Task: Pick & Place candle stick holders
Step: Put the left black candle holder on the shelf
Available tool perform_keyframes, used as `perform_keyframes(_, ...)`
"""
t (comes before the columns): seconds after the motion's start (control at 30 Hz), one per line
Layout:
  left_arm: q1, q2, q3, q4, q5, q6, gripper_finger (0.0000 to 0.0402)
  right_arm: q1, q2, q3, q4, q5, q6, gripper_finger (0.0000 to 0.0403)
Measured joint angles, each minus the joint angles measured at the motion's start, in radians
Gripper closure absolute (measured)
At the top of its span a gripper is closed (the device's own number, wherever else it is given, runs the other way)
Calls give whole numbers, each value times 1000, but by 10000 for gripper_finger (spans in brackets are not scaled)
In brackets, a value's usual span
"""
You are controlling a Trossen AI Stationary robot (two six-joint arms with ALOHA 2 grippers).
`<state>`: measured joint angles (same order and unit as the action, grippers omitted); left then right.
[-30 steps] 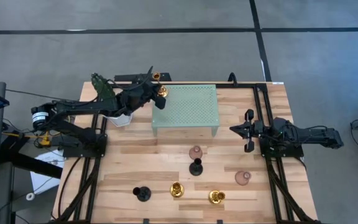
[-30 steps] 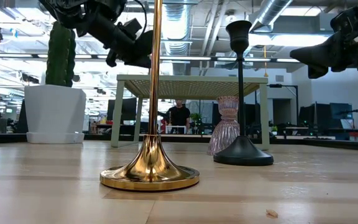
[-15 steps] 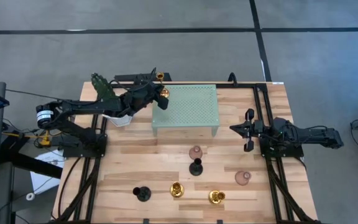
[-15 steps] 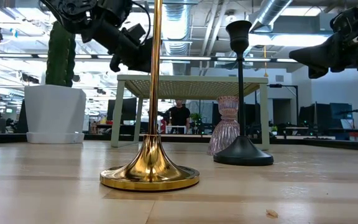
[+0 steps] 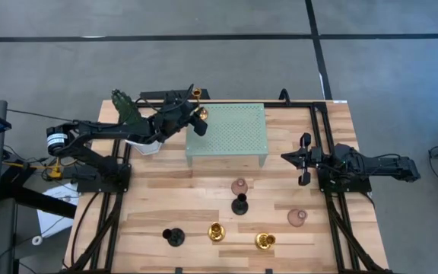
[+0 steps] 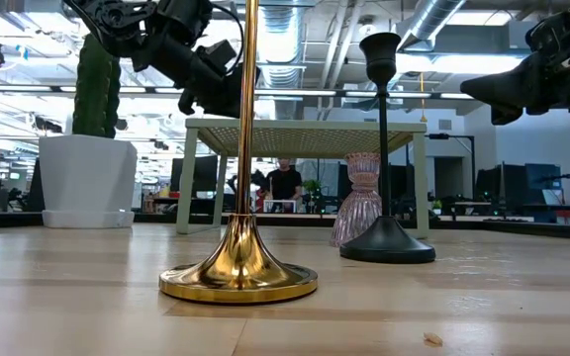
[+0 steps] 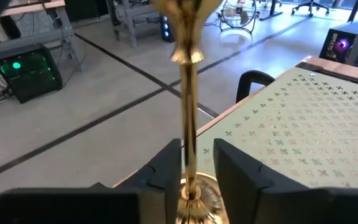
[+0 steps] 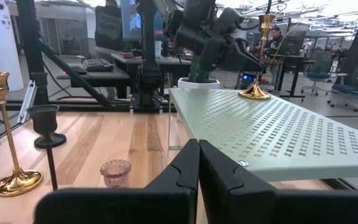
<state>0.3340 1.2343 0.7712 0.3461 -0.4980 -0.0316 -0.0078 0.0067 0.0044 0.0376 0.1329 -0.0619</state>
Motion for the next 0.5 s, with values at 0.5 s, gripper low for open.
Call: perform_keyframes(0.5,-12,-23,2,-11,-3,13,234,0,0,0,0,-1,2,403)
